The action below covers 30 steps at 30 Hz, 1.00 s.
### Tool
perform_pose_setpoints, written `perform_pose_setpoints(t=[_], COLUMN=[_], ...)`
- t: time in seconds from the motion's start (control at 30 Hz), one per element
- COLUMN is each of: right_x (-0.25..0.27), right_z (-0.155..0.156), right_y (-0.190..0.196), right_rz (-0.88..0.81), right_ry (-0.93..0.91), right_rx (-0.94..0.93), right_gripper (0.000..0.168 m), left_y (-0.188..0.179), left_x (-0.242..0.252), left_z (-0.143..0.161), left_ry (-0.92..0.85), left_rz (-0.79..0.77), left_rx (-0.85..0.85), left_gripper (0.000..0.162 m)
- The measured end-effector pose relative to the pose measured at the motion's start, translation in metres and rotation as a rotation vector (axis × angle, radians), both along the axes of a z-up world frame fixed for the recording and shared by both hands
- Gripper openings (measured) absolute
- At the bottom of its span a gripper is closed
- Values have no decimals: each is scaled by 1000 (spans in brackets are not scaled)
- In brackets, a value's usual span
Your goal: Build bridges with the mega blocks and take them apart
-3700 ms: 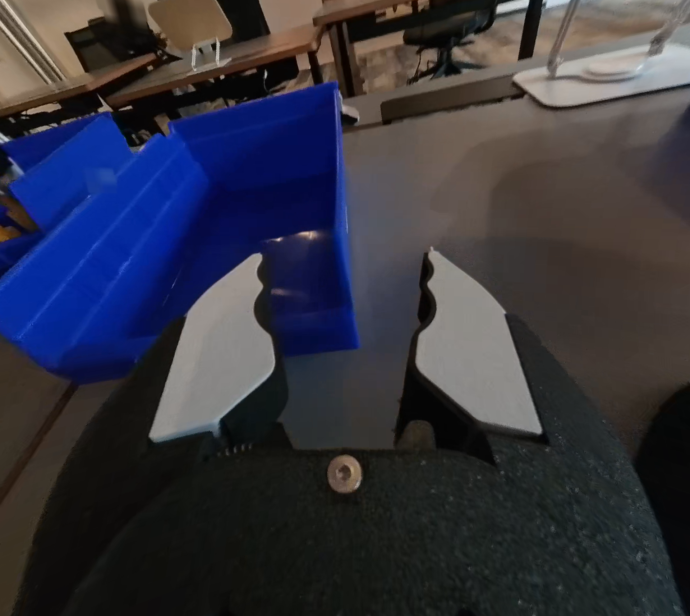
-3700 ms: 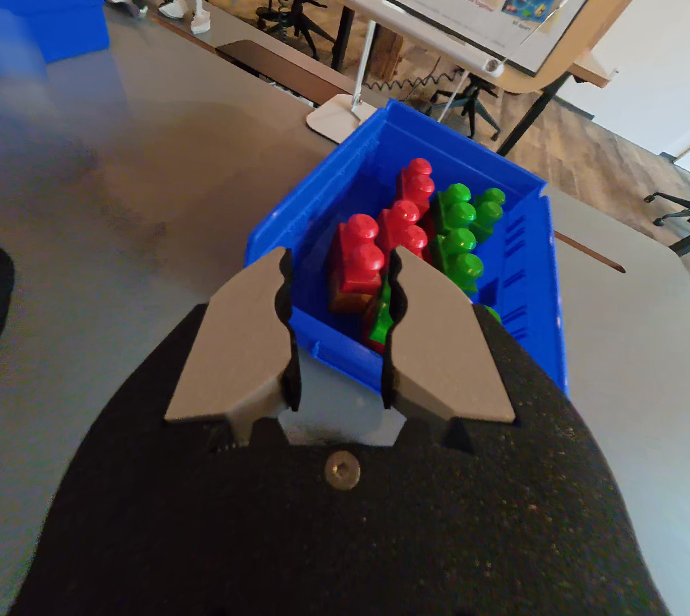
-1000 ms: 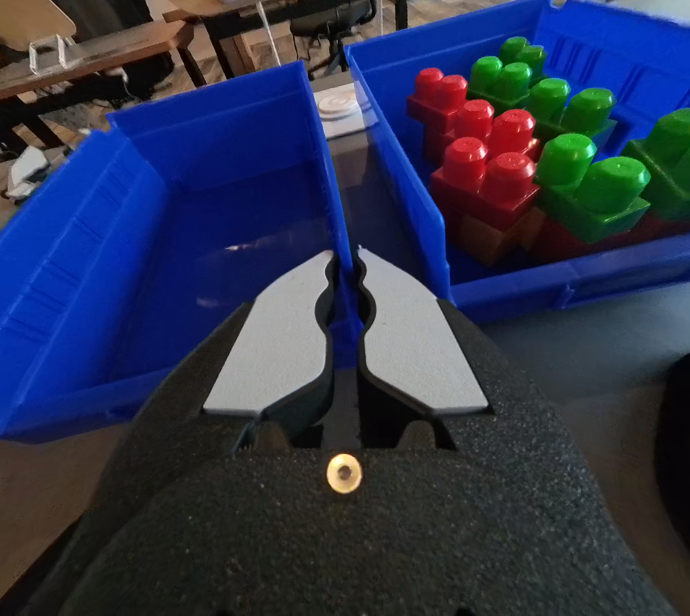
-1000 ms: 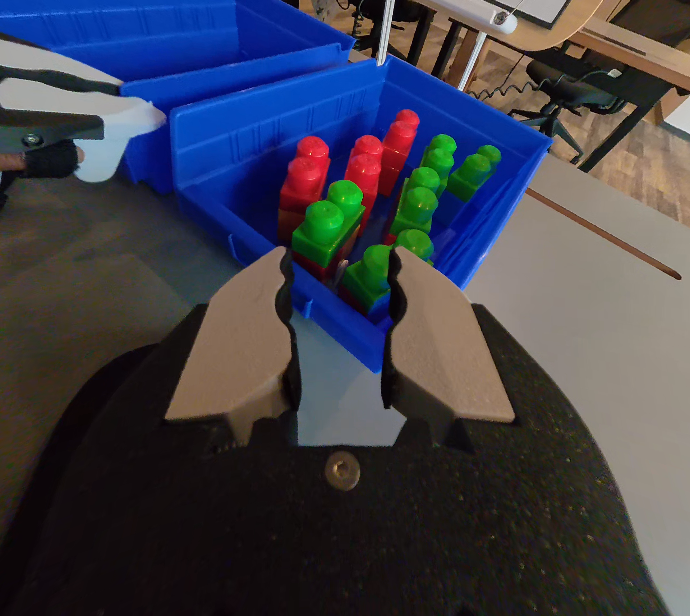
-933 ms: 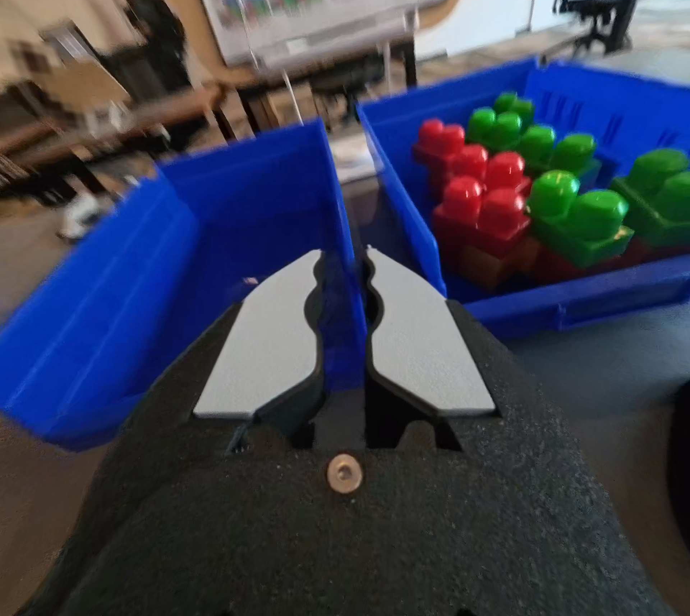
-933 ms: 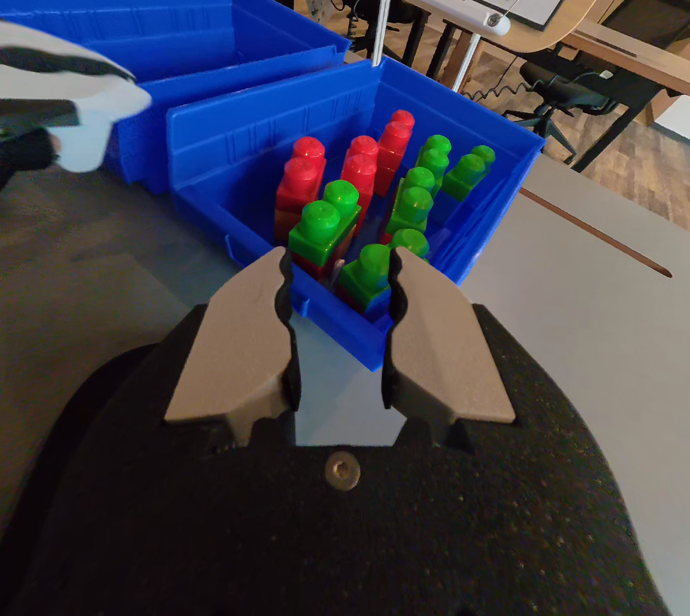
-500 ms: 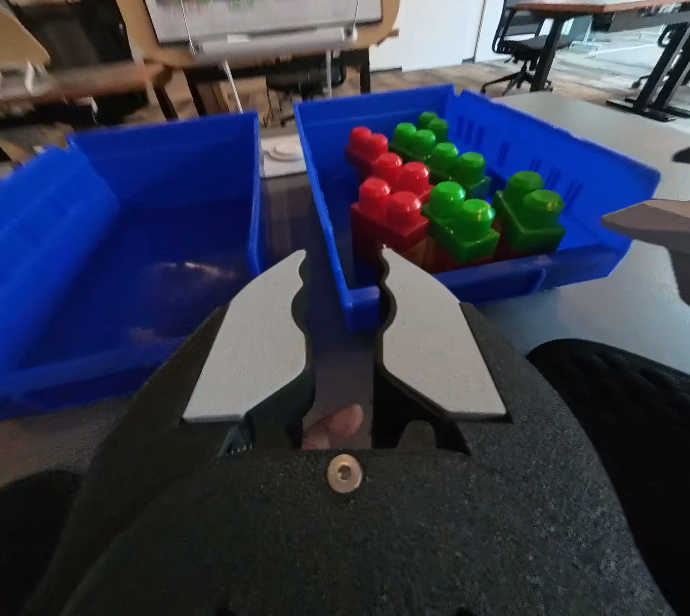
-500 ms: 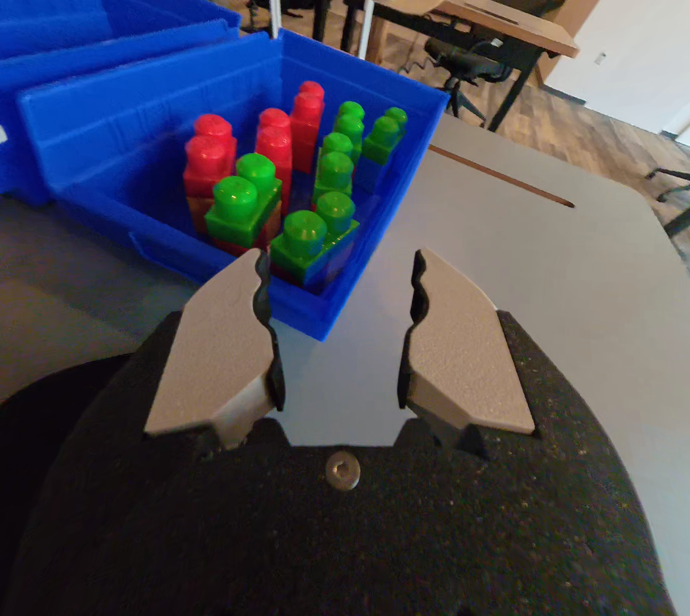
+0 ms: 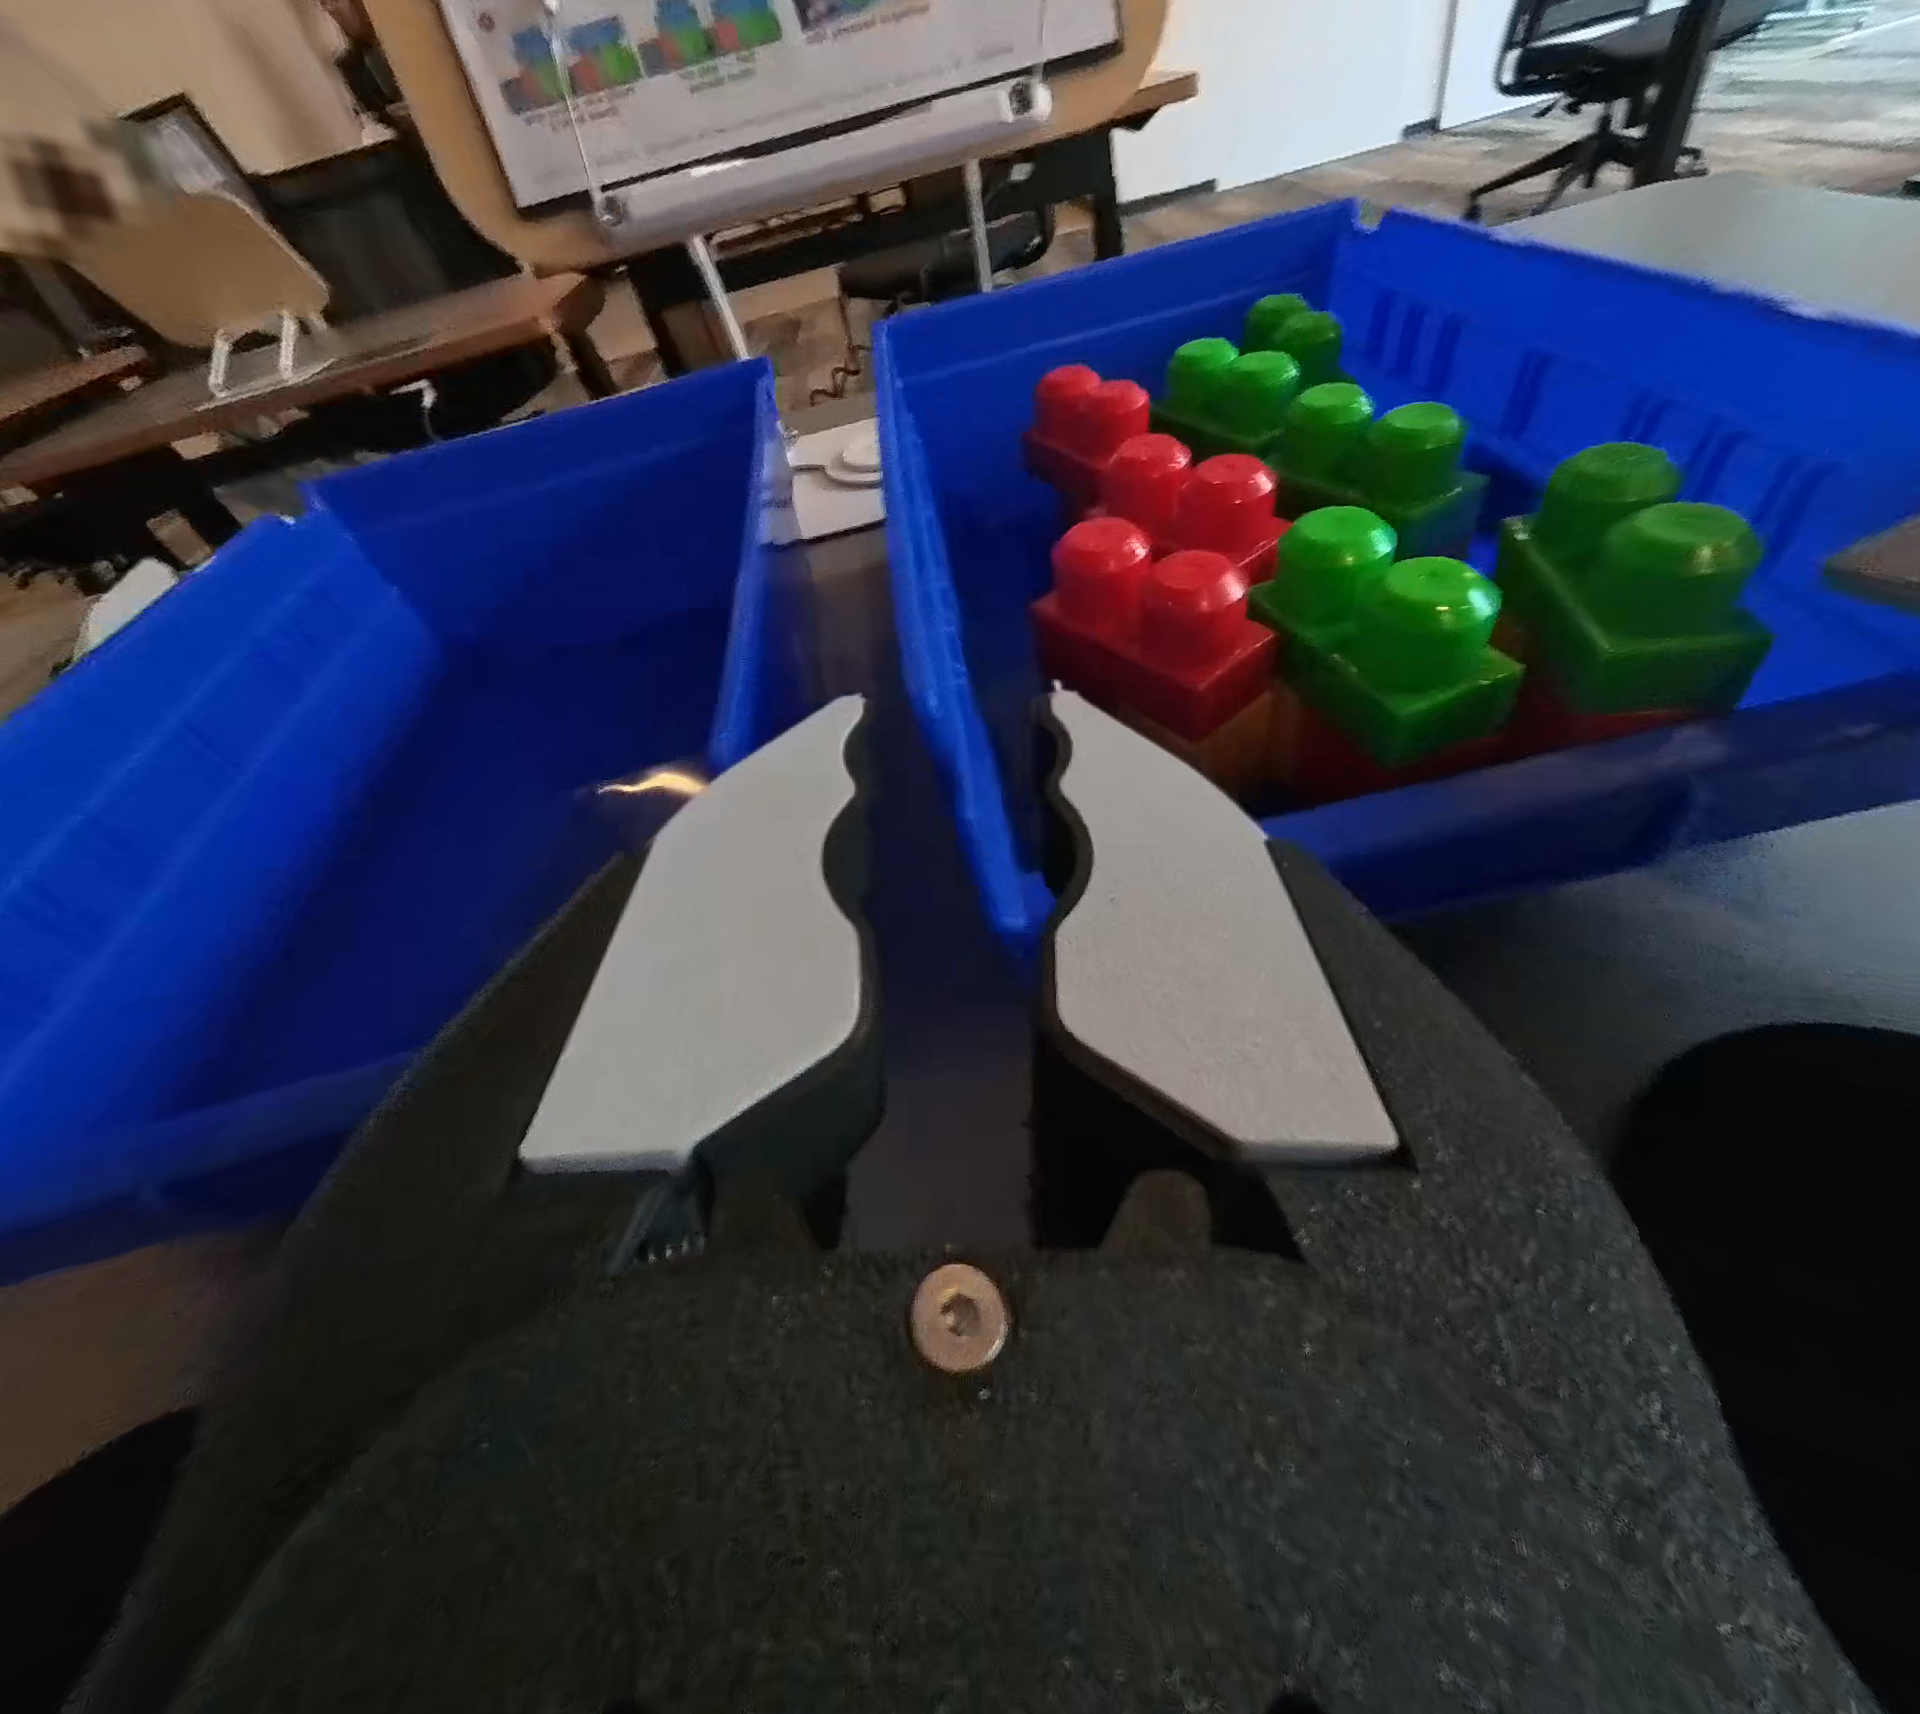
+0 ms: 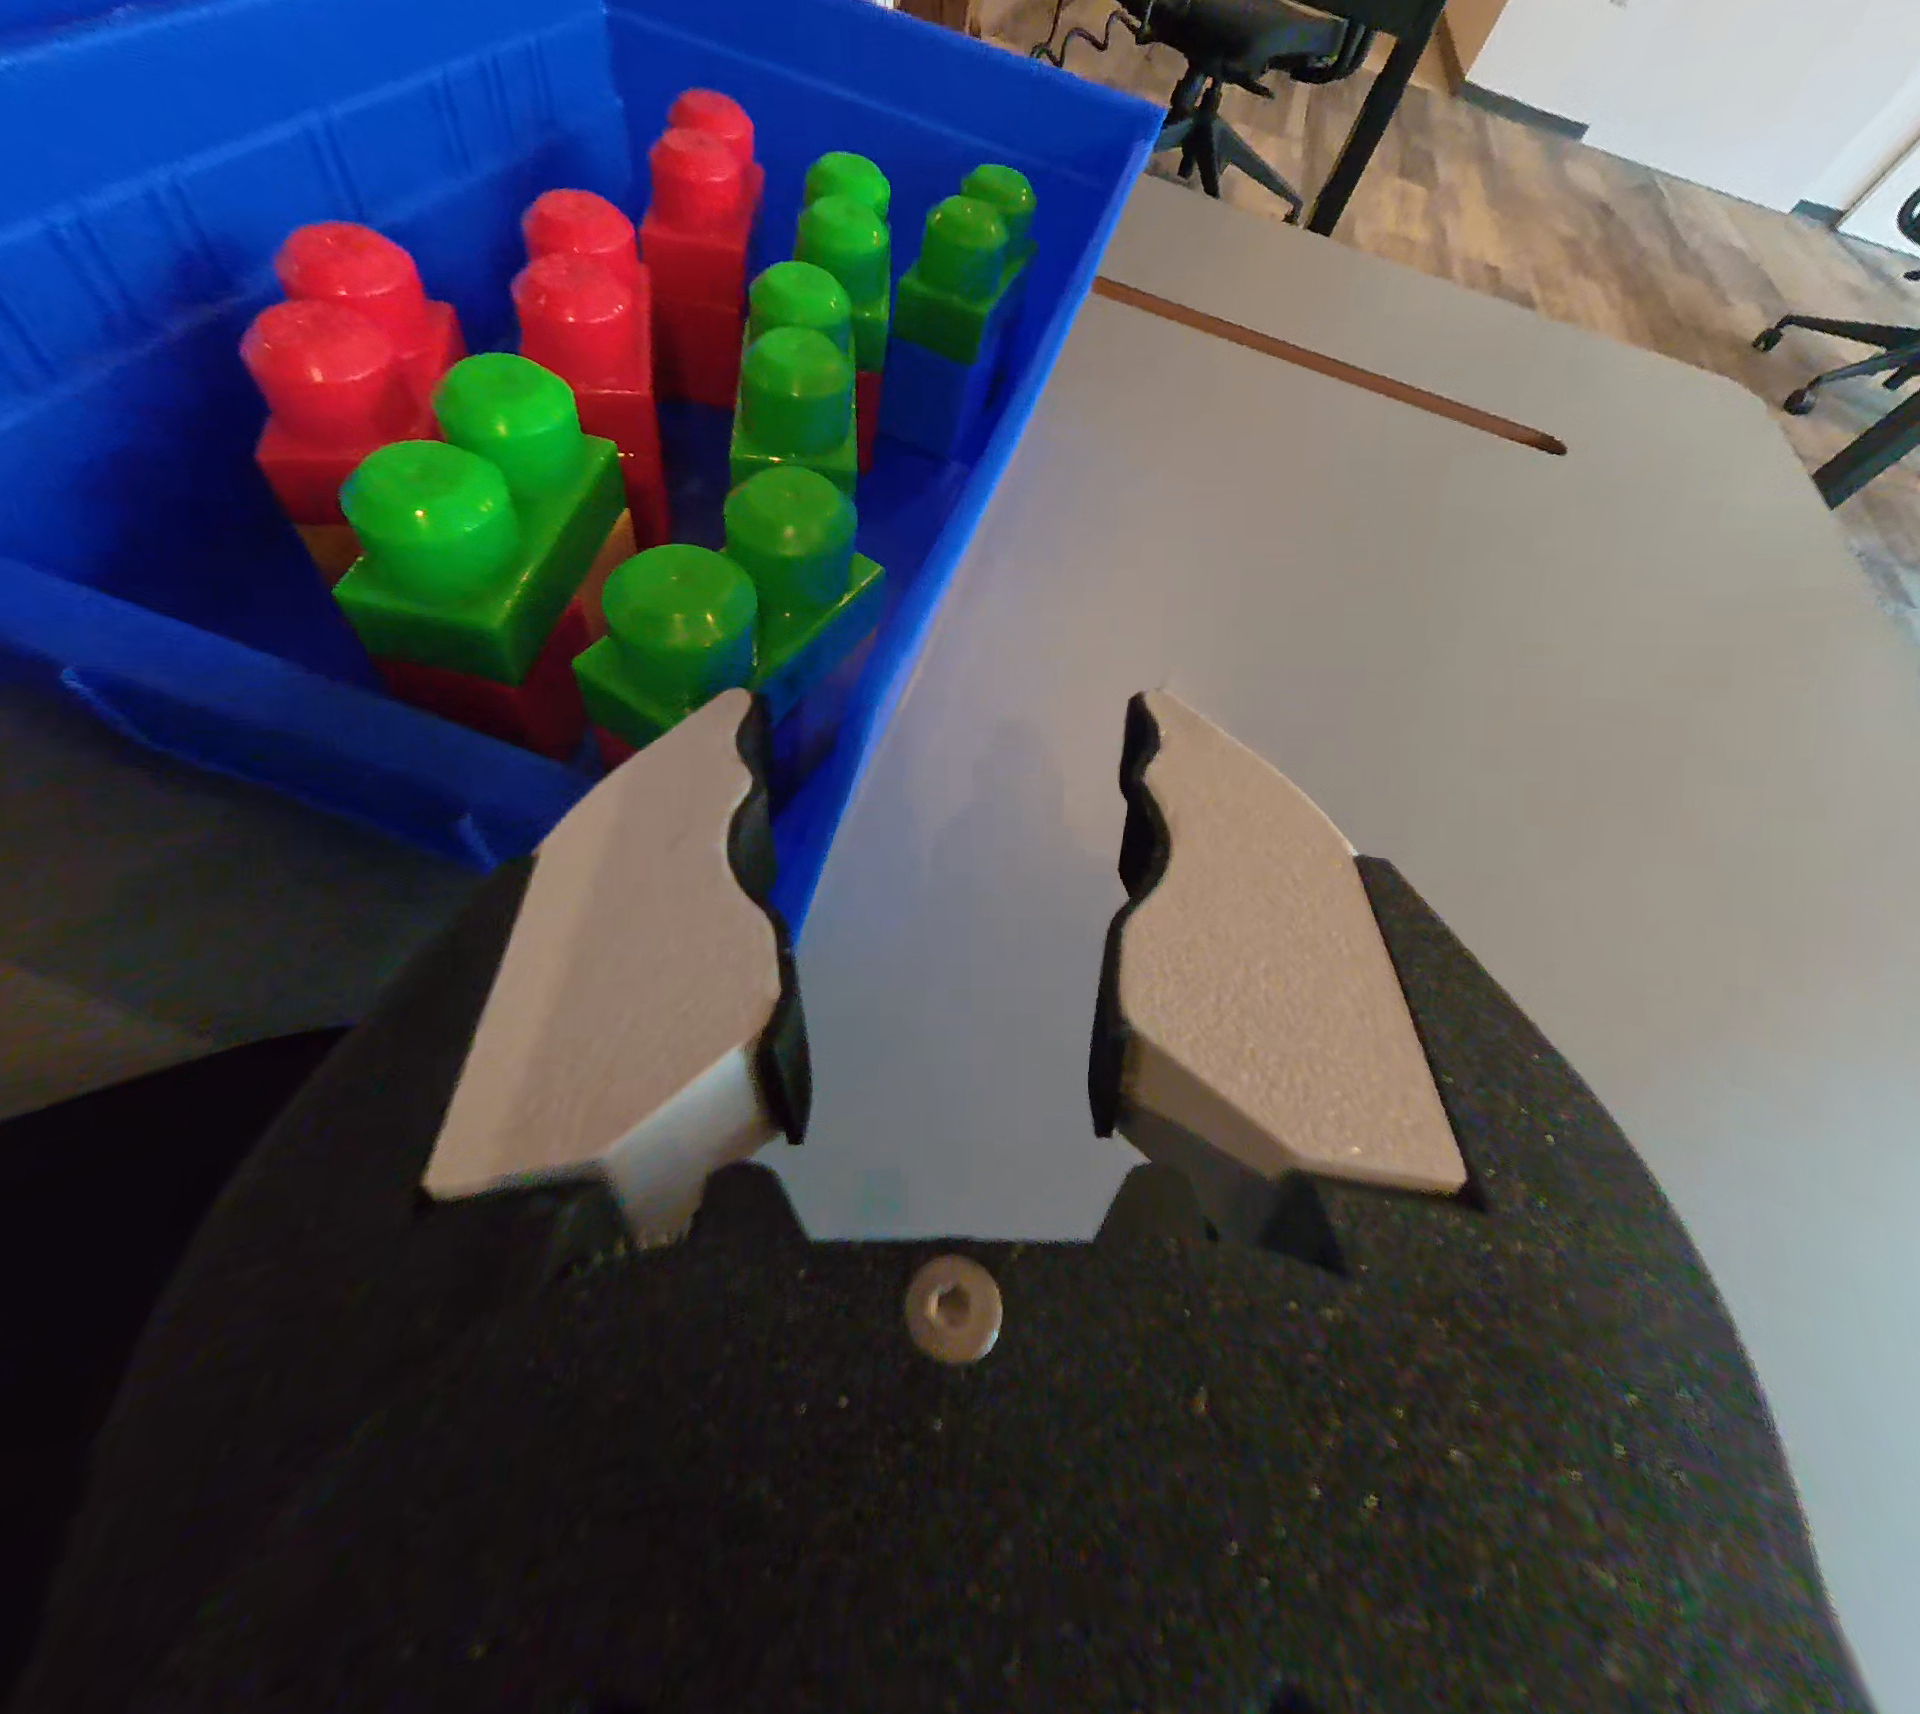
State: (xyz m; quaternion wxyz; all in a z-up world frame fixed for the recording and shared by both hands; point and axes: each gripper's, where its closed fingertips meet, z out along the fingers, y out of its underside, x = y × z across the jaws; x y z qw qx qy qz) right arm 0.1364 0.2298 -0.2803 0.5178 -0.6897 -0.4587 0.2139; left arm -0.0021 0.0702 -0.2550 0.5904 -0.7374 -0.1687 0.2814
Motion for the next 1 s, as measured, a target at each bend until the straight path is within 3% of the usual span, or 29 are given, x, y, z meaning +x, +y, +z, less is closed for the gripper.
perform_pose_setpoints(t=[0.57,0.67,0.77,1.0], right_x=[-15,-22,-22,-13], right_z=[-8,-7,-8,-7], right_y=[1,-3,-2,1], right_rz=[46,81,62,14], right_ry=[-19,-8,-48,-83], right_rx=[6,-18,-5,6], right_gripper=[39,26,21,8], left_y=[22,24,22,23], left_x=[-9,-11,-17,-9], left_z=[-24,-27,-28,-24], left_ry=[-133,-145,-144,-149], left_rz=[-15,-15,20,-45], left_rx=[-52,-65,-86,-71], left_gripper=[26,21,6,5])
